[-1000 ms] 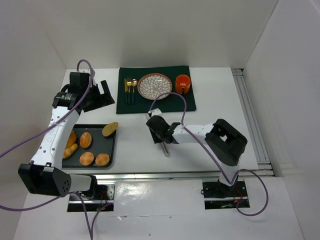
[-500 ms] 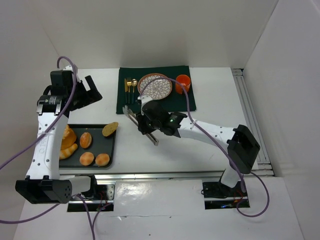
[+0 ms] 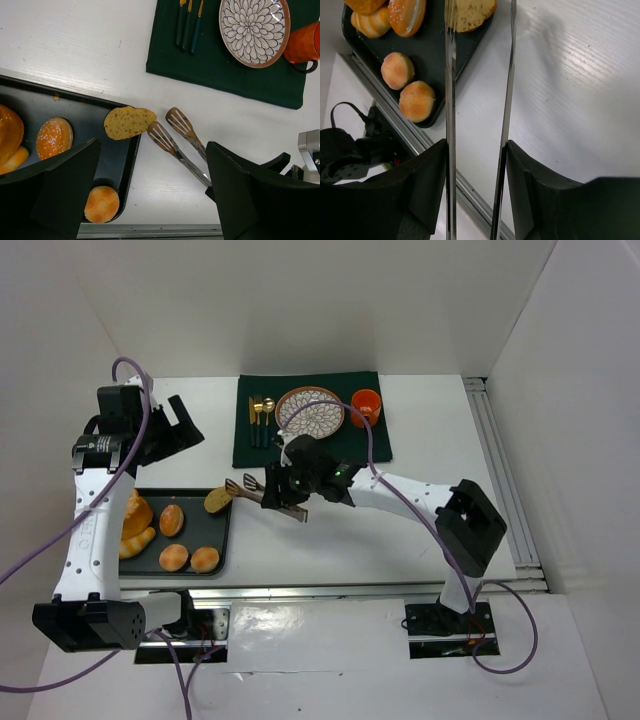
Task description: Place the bread
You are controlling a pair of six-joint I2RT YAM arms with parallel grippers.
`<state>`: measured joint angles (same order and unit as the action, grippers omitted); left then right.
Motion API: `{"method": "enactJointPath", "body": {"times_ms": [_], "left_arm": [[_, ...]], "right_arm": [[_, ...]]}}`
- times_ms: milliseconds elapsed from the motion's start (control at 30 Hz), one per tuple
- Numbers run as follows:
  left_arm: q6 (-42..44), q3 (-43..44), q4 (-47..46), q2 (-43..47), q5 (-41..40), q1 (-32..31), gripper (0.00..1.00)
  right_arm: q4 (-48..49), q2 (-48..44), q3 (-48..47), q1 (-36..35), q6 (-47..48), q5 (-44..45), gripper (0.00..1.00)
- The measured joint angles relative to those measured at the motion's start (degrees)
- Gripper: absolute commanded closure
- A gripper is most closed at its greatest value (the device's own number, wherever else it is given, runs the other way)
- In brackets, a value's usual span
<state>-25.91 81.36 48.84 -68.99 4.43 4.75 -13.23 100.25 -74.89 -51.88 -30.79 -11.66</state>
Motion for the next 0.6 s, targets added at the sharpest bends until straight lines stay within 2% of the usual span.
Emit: {"method": "enactJointPath", "body": {"times_ms": [267, 433, 600], "left_arm": [[0.02, -0.26, -0.04, 0.00, 0.74, 0.04, 0.00], [0.02, -0.26, -0.07, 0.00, 0.90, 0.44, 0.00], [0.02, -0.26, -0.24, 0.00, 0.90, 0.63, 0.00]], "right_arm": [[3.61, 1.79, 0.28, 0.17, -2.93, -1.55, 0.43], [4.28, 5.40, -0.11, 0.17, -3.37, -2.71, 0.47], [4.68, 6.36, -0.11, 0.17, -3.78, -3.32, 0.63]]}}
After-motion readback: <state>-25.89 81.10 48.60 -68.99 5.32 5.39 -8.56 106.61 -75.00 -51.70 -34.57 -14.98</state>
